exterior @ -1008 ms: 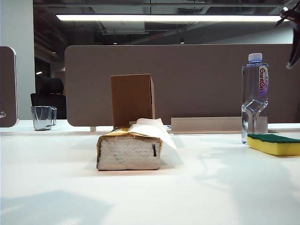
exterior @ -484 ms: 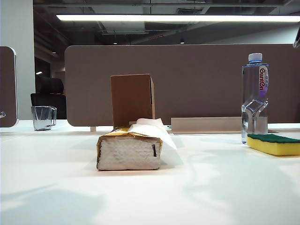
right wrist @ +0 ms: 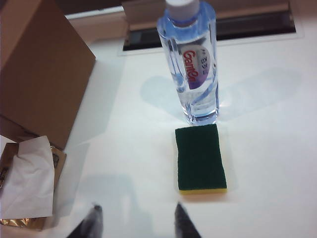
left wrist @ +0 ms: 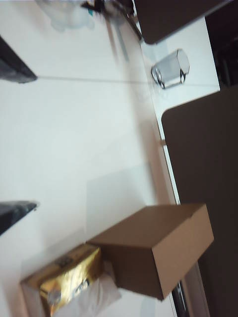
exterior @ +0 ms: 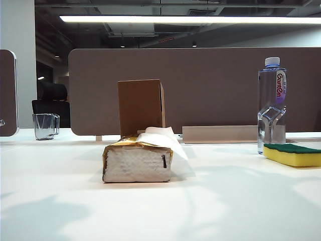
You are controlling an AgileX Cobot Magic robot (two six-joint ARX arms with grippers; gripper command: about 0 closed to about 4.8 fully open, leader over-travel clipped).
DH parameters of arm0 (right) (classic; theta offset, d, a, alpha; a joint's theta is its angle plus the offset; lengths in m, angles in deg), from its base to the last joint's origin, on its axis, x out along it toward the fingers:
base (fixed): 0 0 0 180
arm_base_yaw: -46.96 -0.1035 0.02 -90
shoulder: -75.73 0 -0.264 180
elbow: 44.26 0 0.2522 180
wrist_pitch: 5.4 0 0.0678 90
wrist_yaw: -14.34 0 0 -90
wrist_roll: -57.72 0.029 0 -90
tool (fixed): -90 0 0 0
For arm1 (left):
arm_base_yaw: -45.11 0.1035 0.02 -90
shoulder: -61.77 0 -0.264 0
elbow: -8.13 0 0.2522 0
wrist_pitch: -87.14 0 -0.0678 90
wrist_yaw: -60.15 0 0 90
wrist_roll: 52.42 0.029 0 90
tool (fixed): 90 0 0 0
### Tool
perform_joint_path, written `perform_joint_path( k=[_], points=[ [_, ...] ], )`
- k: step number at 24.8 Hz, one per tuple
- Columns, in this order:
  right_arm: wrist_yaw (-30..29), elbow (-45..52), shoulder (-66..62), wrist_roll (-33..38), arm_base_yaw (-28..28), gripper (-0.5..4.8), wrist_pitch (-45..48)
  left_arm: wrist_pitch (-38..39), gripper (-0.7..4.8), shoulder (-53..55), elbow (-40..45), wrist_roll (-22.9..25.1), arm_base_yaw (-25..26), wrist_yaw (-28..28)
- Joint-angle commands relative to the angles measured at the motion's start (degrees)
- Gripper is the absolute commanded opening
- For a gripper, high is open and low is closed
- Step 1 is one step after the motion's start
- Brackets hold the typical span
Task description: Move the sponge from left to right to wipe the table, avoiding obstacles on the table, and finally reaching the bottle of mineral water.
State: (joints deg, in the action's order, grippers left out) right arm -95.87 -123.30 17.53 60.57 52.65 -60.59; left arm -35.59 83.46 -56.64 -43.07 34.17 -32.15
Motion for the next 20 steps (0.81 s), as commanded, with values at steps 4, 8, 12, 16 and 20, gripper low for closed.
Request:
perform_joint_path(
  k=[4, 8, 12, 16, 20],
  points=[
    [-0.1, 8.0, 6.6, -0.3, 0.0, 1.75, 4.5, -1.1, 3.08, 0.0, -0.4, -0.2, 1.6, -4.5],
    [0.0, 12.1, 9.8, -0.3, 0.0, 1.75, 5.9, -1.3, 3.08, 0.0, -0.3, -1.1, 2.5, -5.6],
    [0.5, 14.4, 12.0, -0.4, 0.0, 1.75, 6.1, -1.3, 3.08, -0.3, -0.3, -1.9, 3.1, -8.2],
    [0.6, 16.9, 16.2, -0.3, 0.0, 1.75, 6.2, -1.2, 3.06, -2.6, -0.1, -3.9, 3.2, -11.5],
    [0.8, 19.3, 20.5, 0.2, 0.0, 1.73, 7.5, 0.3, 2.52, -10.0, 4.4, -7.7, 3.2, -12.0]
  ],
)
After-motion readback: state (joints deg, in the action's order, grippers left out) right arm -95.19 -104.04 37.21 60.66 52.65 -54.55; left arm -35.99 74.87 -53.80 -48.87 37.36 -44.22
